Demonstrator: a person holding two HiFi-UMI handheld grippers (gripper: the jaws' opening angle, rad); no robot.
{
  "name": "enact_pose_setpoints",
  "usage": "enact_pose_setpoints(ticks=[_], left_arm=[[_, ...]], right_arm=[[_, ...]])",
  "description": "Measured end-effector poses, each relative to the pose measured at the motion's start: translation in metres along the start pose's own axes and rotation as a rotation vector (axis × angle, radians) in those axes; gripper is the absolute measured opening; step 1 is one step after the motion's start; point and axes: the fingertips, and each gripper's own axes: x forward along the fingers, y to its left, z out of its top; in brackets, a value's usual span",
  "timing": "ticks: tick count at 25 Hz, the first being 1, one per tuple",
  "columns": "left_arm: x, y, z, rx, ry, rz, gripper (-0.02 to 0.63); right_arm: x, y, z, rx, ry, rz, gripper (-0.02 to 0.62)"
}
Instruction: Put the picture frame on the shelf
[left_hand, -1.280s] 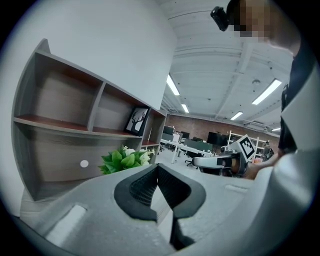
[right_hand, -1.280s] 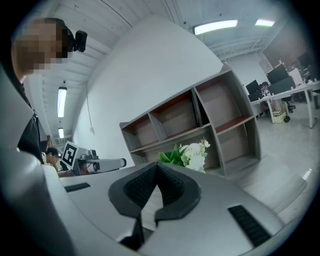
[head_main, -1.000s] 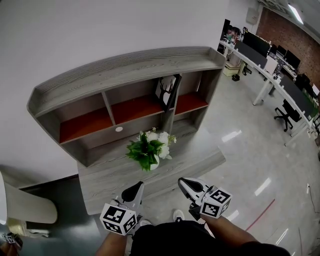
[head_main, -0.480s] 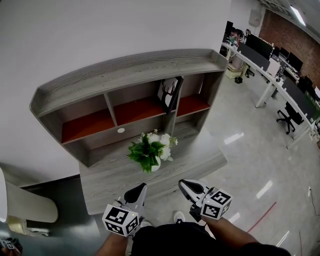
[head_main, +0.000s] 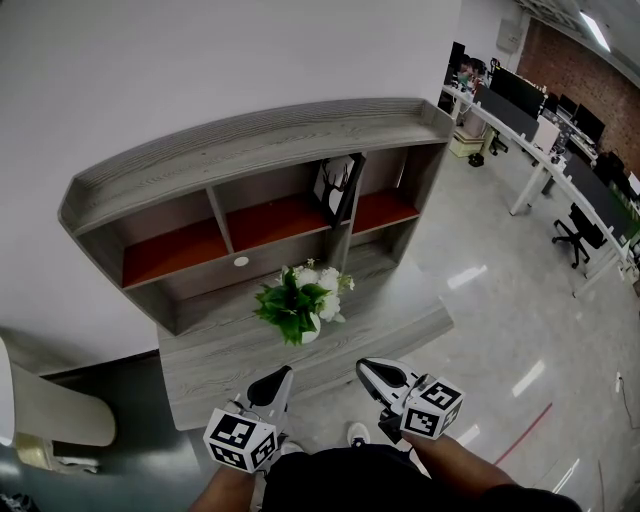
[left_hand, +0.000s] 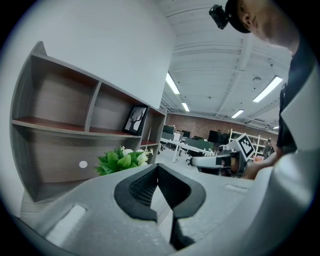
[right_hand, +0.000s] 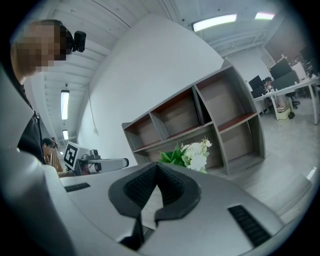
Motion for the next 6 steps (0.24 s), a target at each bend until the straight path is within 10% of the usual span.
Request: enact_pose_setpoints(ticks=[6], left_arm=[[0.0013,0.0021,0.0014,-0.001,0.001,0.002,0.009]], right_arm=[[0.0015,-0.0021,-0.0005,0.005,0.004,-0.003,0.014]])
